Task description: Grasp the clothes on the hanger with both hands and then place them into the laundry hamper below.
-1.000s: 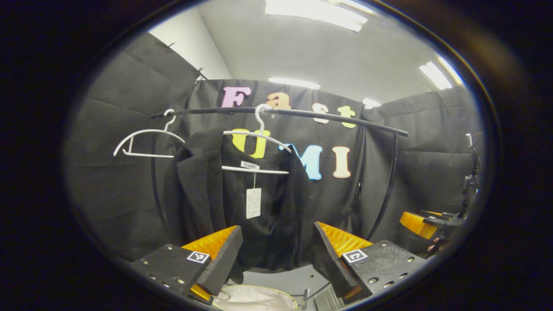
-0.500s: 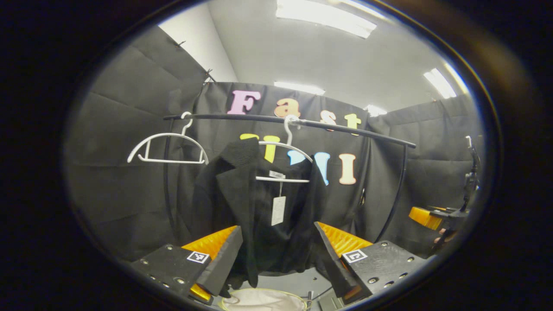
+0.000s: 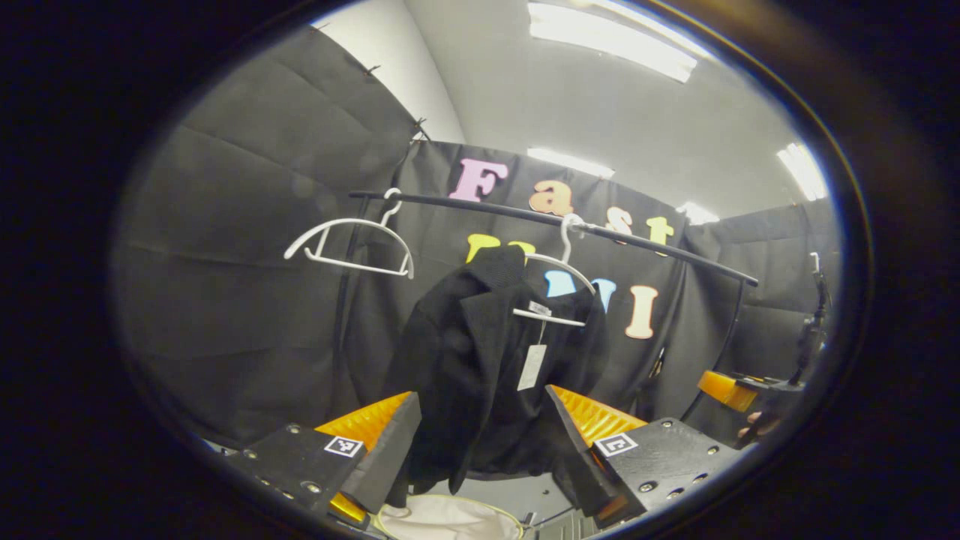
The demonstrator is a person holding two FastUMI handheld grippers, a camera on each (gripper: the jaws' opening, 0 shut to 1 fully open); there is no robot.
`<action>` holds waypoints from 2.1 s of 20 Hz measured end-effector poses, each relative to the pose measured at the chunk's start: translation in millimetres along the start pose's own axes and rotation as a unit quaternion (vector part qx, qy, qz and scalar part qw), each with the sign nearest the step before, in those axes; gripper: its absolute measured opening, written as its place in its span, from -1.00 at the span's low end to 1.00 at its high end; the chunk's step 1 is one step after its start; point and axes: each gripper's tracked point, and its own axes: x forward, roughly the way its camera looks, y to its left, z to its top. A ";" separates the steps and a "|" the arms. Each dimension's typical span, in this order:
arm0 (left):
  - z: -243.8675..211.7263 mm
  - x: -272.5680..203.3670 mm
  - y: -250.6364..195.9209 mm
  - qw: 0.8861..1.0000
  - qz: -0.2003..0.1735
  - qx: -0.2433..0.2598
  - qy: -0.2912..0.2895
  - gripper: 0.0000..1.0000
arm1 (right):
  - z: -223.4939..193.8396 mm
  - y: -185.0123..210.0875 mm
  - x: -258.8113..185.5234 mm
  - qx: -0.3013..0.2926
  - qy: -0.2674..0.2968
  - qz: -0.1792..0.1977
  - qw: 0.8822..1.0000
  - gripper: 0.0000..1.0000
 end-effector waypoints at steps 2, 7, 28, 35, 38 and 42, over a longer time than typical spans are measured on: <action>4.1 3.4 5.7 1.000 0.019 0.010 -0.004 0.89 | 1.4 15.5 21.8 0.007 0.000 0.026 1.000 0.96; 16.0 28.1 -0.6 0.997 0.065 0.028 -0.011 0.89 | -1.4 37.9 78.4 0.018 0.012 0.083 0.996 0.96; 11.7 124.9 -33.1 0.982 0.182 0.011 -0.037 0.89 | -28.6 100.6 214.4 0.043 0.044 0.209 0.976 0.95; 18.9 146.3 -25.3 0.976 0.210 0.037 -0.042 0.89 | -23.6 109.0 230.1 0.067 0.042 0.212 0.974 0.95; 16.2 155.7 -23.5 0.974 0.218 0.037 -0.045 0.89 | -20.1 106.8 239.9 0.073 0.041 0.213 0.974 0.75; 13.2 172.5 -24.3 0.976 0.210 0.036 -0.040 0.19 | -20.4 107.6 246.5 0.094 0.049 0.226 0.968 0.14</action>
